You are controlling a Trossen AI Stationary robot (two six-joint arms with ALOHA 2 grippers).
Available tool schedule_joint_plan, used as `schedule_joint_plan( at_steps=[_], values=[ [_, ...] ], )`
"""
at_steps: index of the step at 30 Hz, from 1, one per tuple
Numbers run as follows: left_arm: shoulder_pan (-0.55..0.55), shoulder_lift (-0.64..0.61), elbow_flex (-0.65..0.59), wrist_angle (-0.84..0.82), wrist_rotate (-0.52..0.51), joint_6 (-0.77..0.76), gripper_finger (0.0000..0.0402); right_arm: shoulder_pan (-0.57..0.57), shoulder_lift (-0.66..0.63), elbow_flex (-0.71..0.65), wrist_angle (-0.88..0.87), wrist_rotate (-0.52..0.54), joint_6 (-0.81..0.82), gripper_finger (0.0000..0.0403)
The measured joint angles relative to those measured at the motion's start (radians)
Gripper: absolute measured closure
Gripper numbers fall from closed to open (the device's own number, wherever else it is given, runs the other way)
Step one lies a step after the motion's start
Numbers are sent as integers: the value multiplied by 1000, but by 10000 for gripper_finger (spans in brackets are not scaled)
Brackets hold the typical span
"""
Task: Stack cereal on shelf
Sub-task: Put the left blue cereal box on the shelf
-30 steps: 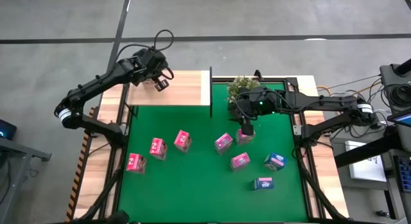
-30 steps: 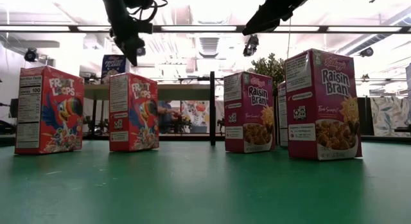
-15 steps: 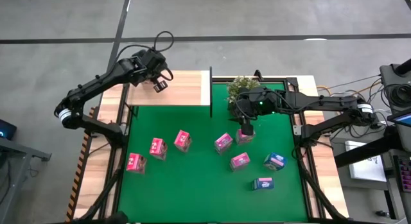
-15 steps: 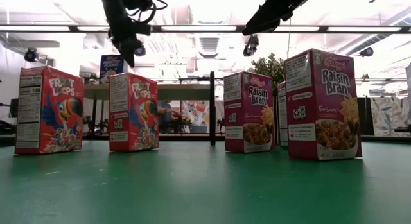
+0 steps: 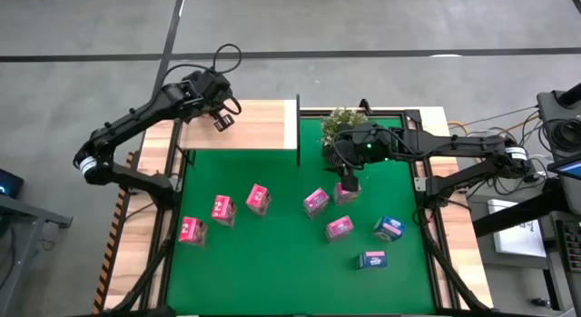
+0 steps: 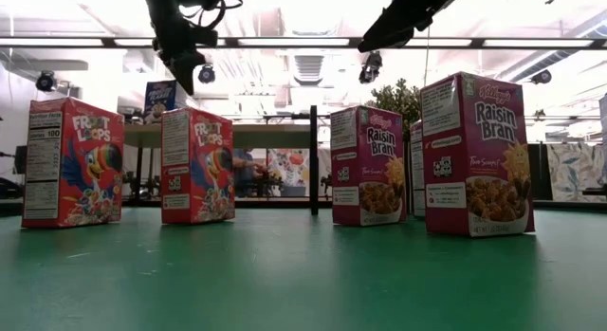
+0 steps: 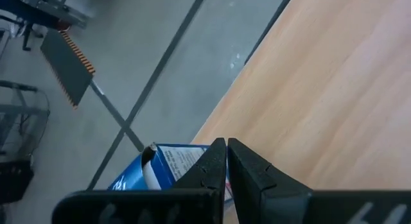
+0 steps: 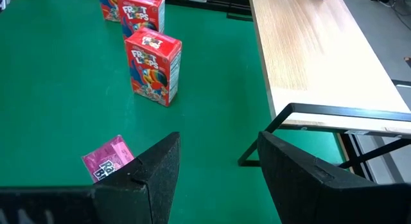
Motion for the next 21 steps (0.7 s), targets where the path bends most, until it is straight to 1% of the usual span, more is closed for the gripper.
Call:
schedule_joint_plan(
  at_steps=[2,4,5,8,9,10,11,12,15,16,18,21],
  values=[
    [-9,-14,1,-10,12,1,402,0,0,0,0,0,7,207],
    [-22,-33,1,-49,54,18,402,0,0,0,0,0,8,207],
    [-28,-44,1,-79,98,23,402,0,0,0,0,0,8,207],
    [-36,-79,1,-163,287,9,402,0,0,-3,0,0,22,207],
    [-36,-88,0,-182,329,-7,402,0,0,-4,0,0,24,207],
    [-36,-98,-7,-185,342,-15,402,0,0,-4,0,0,26,207],
    [-36,-106,-20,-183,332,-19,402,0,0,-5,0,0,26,207],
    [-34,-112,-35,-179,297,-18,402,0,0,-5,0,0,25,207],
    [-30,-119,-85,-164,125,5,402,0,0,-6,0,0,23,207],
    [-28,-119,-100,-157,84,9,402,0,0,-6,0,0,23,207],
    [-17,-119,-129,-108,55,20,402,0,0,-6,0,0,25,207],
    [3,-119,-167,-31,55,46,402,0,0,-6,0,0,35,207]
  ],
)
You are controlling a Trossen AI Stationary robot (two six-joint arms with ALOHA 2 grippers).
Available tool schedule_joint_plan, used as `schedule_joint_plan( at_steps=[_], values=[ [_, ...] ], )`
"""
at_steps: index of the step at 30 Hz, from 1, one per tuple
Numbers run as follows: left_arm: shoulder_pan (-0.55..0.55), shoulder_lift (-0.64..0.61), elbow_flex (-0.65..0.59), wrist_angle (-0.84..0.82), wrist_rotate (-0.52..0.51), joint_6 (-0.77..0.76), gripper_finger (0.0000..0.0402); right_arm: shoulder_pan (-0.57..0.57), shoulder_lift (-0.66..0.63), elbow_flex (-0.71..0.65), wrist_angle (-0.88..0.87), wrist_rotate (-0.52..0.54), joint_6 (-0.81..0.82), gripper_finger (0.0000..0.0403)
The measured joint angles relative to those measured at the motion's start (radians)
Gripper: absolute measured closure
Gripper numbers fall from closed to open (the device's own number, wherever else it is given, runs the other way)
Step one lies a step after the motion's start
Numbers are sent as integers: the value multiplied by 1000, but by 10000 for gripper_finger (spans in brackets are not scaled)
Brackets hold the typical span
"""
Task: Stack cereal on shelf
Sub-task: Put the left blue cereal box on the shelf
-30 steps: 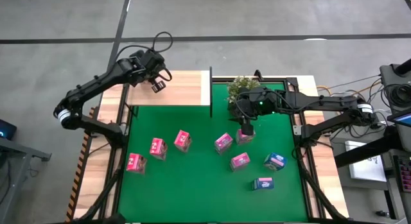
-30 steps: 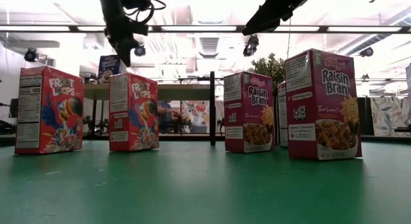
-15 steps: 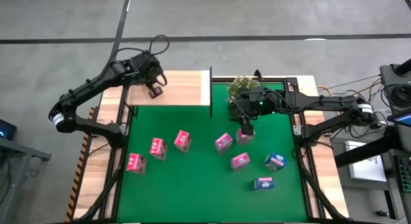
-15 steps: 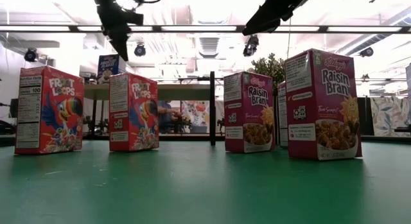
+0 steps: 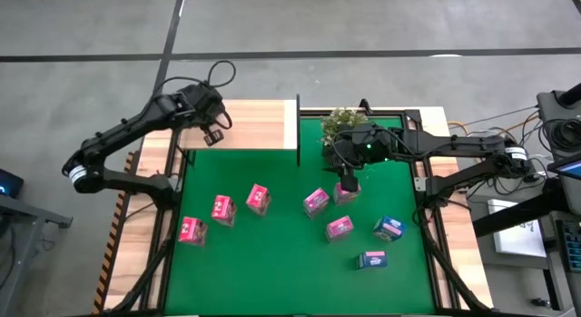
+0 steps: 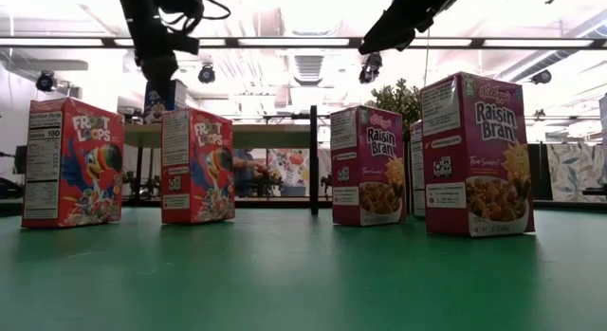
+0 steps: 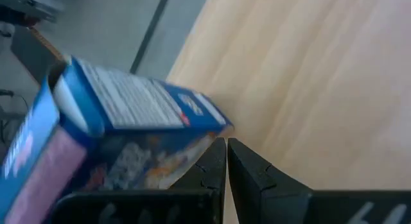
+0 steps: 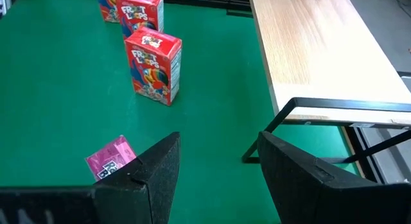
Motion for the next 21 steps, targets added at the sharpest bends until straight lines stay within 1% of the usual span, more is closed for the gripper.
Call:
schedule_joint_plan(
  at_steps=[2,8,14,19,21],
  values=[
    [10,0,-18,49,0,10,402,0,0,0,0,0,0,207],
    [23,0,-26,58,-1,9,402,0,0,0,0,0,0,207],
    [25,0,-28,110,-2,12,402,0,0,0,2,7,-1,207],
    [29,-1,-28,113,1,17,402,0,0,0,3,7,-1,207],
    [24,-8,-22,65,30,18,402,0,0,0,3,7,4,207]
  ],
)
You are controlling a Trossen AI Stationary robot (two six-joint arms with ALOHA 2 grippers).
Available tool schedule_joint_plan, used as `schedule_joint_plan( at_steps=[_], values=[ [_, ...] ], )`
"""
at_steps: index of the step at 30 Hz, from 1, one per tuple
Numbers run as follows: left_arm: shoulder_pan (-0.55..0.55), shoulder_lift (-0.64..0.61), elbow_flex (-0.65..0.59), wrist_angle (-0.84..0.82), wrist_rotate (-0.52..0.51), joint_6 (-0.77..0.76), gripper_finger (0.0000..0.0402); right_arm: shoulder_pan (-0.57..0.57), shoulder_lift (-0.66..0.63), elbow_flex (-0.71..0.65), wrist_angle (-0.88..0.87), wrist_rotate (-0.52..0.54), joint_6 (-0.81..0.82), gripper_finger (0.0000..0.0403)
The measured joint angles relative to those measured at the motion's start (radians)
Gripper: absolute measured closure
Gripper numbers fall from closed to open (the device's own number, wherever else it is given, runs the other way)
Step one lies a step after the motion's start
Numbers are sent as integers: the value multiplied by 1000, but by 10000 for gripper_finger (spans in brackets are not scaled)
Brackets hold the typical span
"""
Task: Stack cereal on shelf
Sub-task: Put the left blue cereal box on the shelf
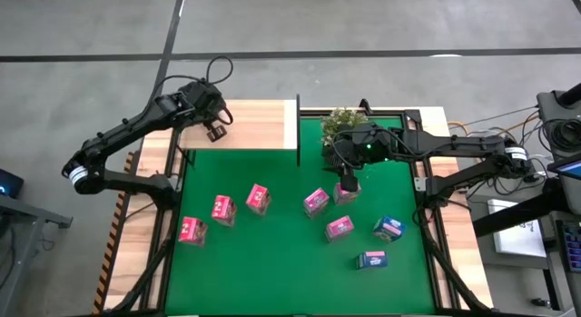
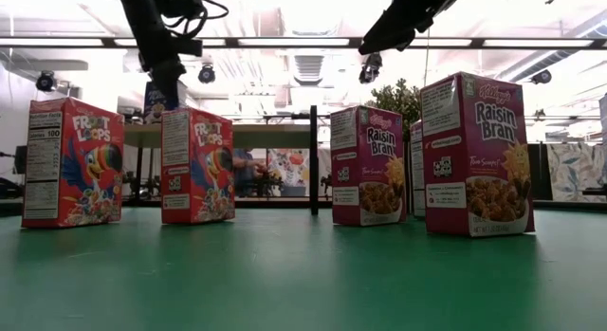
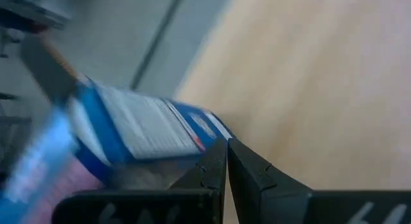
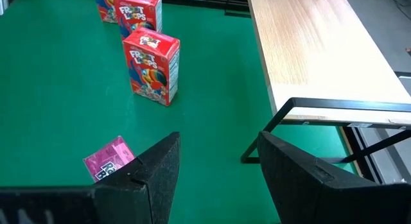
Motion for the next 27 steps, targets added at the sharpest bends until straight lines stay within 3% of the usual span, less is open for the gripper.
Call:
schedule_joint_plan(
  at_steps=[4,8,16,27],
  values=[
    [-7,-24,18,-119,33,7,402,0,0,0,-2,0,2,207],
    [15,-40,10,-64,-41,30,402,0,0,-1,-1,0,2,207],
    [43,-19,8,19,-41,64,402,0,0,-1,-1,0,8,207],
    [42,-6,8,5,-40,54,402,0,0,-1,-2,0,10,207]
  ],
)
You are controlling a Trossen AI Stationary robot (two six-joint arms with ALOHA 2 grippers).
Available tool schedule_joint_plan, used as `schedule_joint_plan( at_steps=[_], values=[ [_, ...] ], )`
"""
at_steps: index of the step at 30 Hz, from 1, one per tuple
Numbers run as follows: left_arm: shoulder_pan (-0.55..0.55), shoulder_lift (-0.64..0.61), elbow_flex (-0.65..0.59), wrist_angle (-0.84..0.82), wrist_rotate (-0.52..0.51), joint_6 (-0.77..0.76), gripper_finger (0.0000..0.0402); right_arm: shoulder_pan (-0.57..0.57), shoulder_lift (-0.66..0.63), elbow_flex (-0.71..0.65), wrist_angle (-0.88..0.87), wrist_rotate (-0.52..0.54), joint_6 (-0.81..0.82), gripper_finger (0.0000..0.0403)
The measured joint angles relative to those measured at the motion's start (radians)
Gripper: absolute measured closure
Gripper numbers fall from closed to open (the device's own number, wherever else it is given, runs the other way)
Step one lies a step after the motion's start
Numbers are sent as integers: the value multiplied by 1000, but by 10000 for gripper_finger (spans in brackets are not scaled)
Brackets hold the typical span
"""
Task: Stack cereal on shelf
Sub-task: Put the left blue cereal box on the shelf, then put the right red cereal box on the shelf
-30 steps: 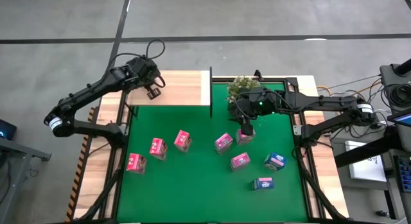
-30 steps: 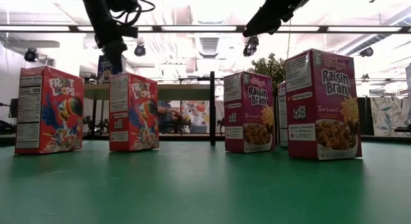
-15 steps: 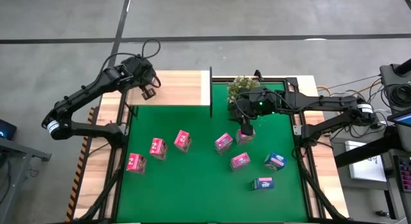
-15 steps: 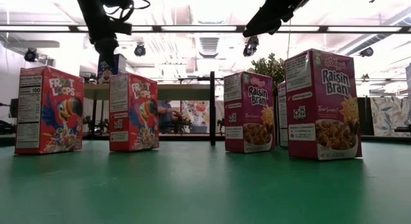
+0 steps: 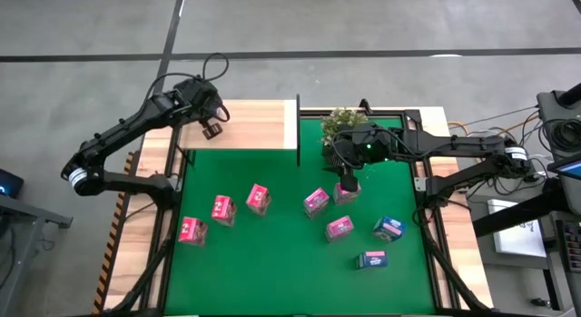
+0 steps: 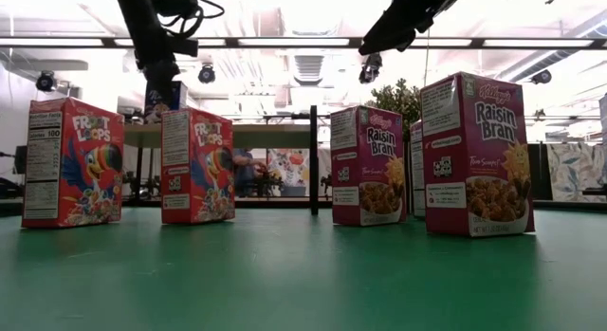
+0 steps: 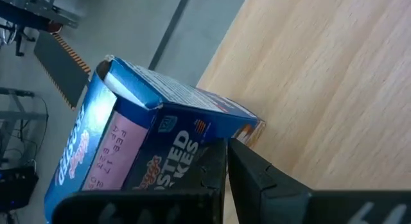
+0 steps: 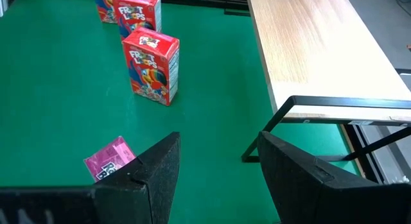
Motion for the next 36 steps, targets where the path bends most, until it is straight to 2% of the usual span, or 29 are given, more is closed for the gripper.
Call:
schedule_joint_plan(
  at_steps=[8,11,15,26,28,32,36],
  values=[
    [1,-26,0,-95,1,-36,402,0,0,-2,-1,0,8,207],
    [5,-34,-2,-97,-5,-38,402,0,0,-2,0,0,11,207],
    [9,-32,-2,-92,-66,-22,402,0,0,-2,0,0,11,207],
    [5,-38,-2,-84,-65,-46,402,0,0,-2,4,-1,11,207],
    [-16,-54,-2,-85,-38,-78,402,6,0,0,8,-4,16,207],
    [-100,-113,-3,-81,84,-180,402,42,8,6,48,-8,-4,207],
    [-262,-192,-21,-16,115,-310,402,66,38,7,134,-9,-31,207]
  ],
)
